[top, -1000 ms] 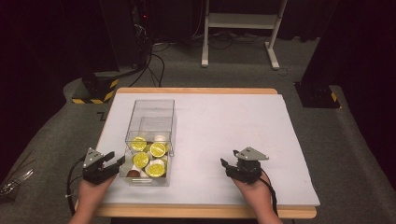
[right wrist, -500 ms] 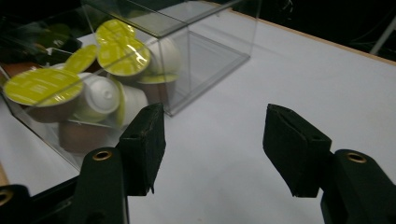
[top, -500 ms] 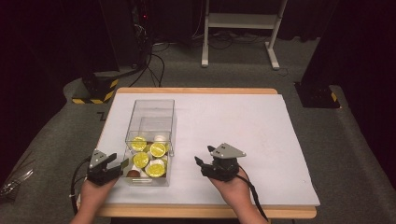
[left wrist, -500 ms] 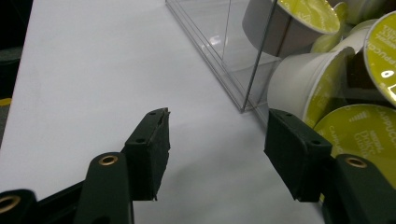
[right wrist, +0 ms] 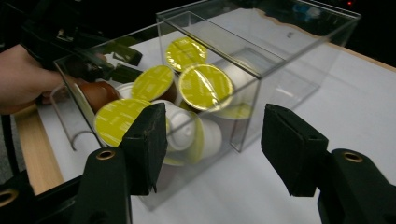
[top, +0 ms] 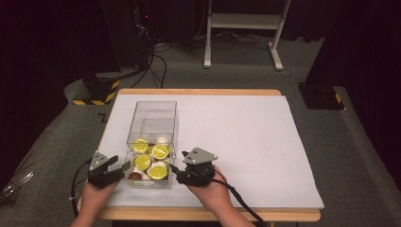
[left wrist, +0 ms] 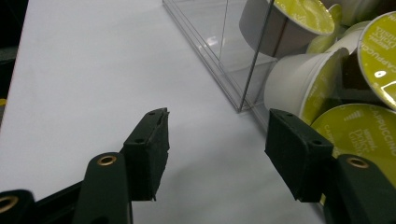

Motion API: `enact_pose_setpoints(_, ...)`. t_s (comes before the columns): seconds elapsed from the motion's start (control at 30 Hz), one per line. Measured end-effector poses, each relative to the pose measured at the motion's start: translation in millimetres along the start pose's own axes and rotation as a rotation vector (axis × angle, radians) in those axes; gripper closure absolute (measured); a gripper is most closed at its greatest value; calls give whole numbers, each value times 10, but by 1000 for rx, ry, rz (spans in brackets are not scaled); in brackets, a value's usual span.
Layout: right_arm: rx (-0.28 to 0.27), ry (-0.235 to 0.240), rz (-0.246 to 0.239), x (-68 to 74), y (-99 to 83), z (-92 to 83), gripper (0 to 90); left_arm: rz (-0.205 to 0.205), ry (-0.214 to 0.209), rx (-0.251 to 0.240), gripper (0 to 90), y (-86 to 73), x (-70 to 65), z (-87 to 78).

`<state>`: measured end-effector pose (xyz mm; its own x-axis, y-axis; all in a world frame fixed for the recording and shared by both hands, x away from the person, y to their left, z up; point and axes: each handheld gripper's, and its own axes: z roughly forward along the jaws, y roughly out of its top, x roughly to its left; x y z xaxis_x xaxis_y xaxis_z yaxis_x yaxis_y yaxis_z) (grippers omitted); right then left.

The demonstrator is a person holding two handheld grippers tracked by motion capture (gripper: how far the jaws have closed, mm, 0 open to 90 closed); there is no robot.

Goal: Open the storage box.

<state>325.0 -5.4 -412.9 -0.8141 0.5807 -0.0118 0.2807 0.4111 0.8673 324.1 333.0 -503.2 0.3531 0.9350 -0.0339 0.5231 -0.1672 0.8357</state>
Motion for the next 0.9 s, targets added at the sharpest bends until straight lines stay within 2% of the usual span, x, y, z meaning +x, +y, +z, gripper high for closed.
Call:
enact_pose_setpoints(0.33, 25, 37, -43, 224, 150, 228, 424, 1, -13, 1, 399, 2, 6, 3)
enact_pose_setpoints(0.53, 50, 42, -61, 326, 200, 332, 434, -4, -19, 3, 399, 1, 0, 5)
enact_pose_setpoints(0.9, 85, 52, -91, 493, 220, 473, 490, 0, -21, 10, 399, 4, 4, 11)
